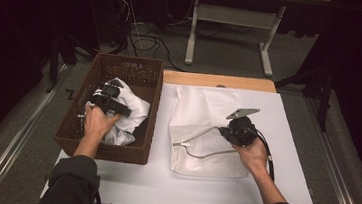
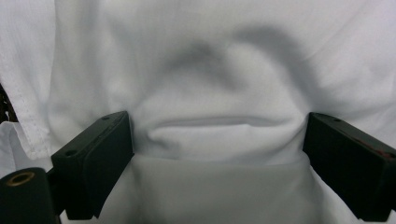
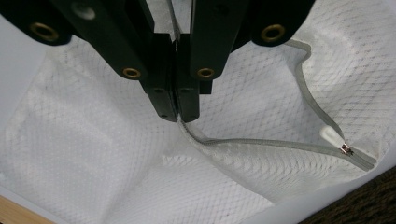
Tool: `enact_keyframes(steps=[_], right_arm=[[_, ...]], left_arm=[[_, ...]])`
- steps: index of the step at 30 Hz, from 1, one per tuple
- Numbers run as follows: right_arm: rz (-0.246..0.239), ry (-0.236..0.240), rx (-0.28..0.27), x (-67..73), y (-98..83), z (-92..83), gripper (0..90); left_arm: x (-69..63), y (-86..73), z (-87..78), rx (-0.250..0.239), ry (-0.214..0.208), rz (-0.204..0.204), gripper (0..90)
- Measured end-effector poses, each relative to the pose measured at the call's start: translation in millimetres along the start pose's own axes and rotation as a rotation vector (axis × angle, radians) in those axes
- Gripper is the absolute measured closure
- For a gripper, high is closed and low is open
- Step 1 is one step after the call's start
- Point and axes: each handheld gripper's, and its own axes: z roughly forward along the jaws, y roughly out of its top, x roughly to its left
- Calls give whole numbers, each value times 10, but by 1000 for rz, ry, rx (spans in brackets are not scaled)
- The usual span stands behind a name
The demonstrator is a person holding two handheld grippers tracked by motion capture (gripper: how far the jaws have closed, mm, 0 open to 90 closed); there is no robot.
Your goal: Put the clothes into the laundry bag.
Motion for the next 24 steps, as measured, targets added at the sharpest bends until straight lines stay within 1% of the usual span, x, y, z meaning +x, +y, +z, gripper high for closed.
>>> enact_keyframes(steps=[3,5,6,7,8,9,10,12,13,14,16,17,18,19,20,23,24], right_arm=[[-9,-1,2,7,10,7,893],[-6,-1,3,3,11,3,893],[-8,-1,1,-3,7,4,892],[-8,-1,1,-3,7,4,892],[-2,-2,2,1,1,3,892],[-2,-2,2,1,1,3,892],[-5,-1,2,0,0,0,892],[-10,0,2,-3,4,-7,892],[-12,0,2,-6,5,-8,892],[-1,-1,2,-6,4,-10,891],[-2,2,1,-8,3,-6,892],[-5,-1,3,-8,1,0,891],[3,-1,12,1,-3,2,891],[-12,2,9,-3,-1,10,891],[-12,-2,11,6,4,16,892],[-11,-1,8,6,11,21,892],[-11,-1,8,4,12,22,891]], left_arm=[[20,8,47,9,10,-20,93],[42,7,62,23,1,-35,92],[65,3,93,51,-6,-57,79],[65,3,93,51,-6,-57,58],[77,1,135,80,-6,-67,32],[77,1,135,80,-6,-67,14],[70,-1,159,94,-3,-62,14],[58,-1,180,104,8,-51,2],[54,-2,185,105,10,-49,2],[52,-5,189,105,8,-48,1],[52,-7,190,103,7,-48,1],[53,-8,190,103,3,-48,1],[53,-9,192,101,2,-49,1],[53,-10,195,100,0,-48,2],[59,-12,199,100,-7,-48,4],[63,-12,202,105,-10,-44,7],[56,-15,207,106,-1,-39,16]])
